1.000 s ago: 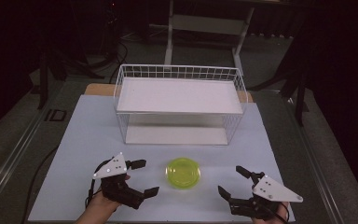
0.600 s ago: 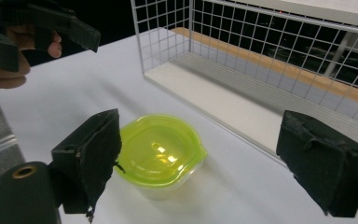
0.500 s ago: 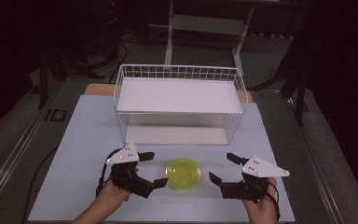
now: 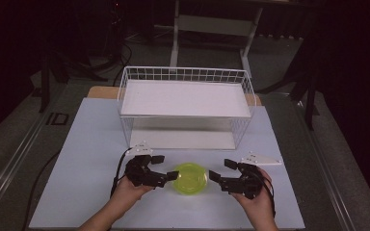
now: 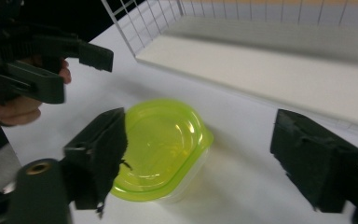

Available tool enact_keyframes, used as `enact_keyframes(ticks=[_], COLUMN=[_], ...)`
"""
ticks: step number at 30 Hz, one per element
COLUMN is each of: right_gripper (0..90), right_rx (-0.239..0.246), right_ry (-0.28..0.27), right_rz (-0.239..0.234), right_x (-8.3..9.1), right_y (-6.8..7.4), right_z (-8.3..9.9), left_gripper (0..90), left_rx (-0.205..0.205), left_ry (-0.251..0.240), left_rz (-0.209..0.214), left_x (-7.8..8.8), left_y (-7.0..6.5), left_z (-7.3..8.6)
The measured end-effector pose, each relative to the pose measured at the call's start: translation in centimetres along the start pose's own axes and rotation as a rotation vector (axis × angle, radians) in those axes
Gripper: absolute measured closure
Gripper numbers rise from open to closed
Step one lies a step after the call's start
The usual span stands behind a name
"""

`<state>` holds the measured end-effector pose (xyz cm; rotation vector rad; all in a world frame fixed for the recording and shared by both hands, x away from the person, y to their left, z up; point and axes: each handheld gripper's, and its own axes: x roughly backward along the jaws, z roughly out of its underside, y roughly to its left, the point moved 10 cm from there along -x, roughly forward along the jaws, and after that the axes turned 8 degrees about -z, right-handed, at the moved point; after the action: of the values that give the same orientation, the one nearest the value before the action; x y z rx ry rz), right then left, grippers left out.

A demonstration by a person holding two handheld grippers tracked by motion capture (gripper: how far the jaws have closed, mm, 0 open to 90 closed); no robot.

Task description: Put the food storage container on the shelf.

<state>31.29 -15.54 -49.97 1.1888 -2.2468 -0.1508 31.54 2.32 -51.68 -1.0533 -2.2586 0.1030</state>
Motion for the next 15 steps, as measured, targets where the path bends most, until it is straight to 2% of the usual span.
enact_keyframes(ticks=[1, 2, 3, 5, 7, 9, 11, 12, 15], right_gripper=[20.3, 22.4, 26.0, 31.3, 32.9, 35.2, 36.1, 39.3, 40.8], right_rx=[0.000, -0.029, -0.082, -0.112, -0.133, -0.154, -0.184, -0.204, -0.252], right_ry=[0.000, 0.007, 0.024, 0.048, 0.071, 0.091, 0.106, 0.115, 0.135], right_rz=[0.000, -0.002, -0.009, -0.005, -0.008, -0.008, -0.018, -0.018, -0.016], right_x=[0.0, -0.3, -1.0, -1.6, -2.2, -2.7, -3.1, -3.3, -3.7], right_y=[0.0, -0.2, -0.6, -0.8, -0.9, -1.0, -1.0, -1.0, -1.2], right_z=[0.0, 0.2, 0.8, 1.3, 1.8, 2.2, 2.6, 2.8, 3.4], left_gripper=[15.1, 15.1, 17.0, 18.1, 23.4, 31.1, 34.4, 35.9, 39.2], left_rx=[0.000, 0.030, 0.041, 0.055, 0.080, 0.100, 0.130, 0.145, 0.172], left_ry=[0.000, 0.024, 0.031, 0.057, 0.079, 0.087, 0.094, 0.101, 0.109], left_rz=[0.000, 0.007, 0.010, -0.006, -0.029, -0.025, -0.032, -0.039, -0.033], left_x=[0.0, -0.6, -0.9, -1.3, -1.7, -1.8, -2.0, -2.1, -2.2], left_y=[0.0, 0.1, 0.1, 0.1, 0.2, 0.4, 0.6, 0.7, 0.8], left_z=[0.0, 0.5, 0.7, 1.1, 1.5, 1.7, 1.9, 2.1, 2.5])
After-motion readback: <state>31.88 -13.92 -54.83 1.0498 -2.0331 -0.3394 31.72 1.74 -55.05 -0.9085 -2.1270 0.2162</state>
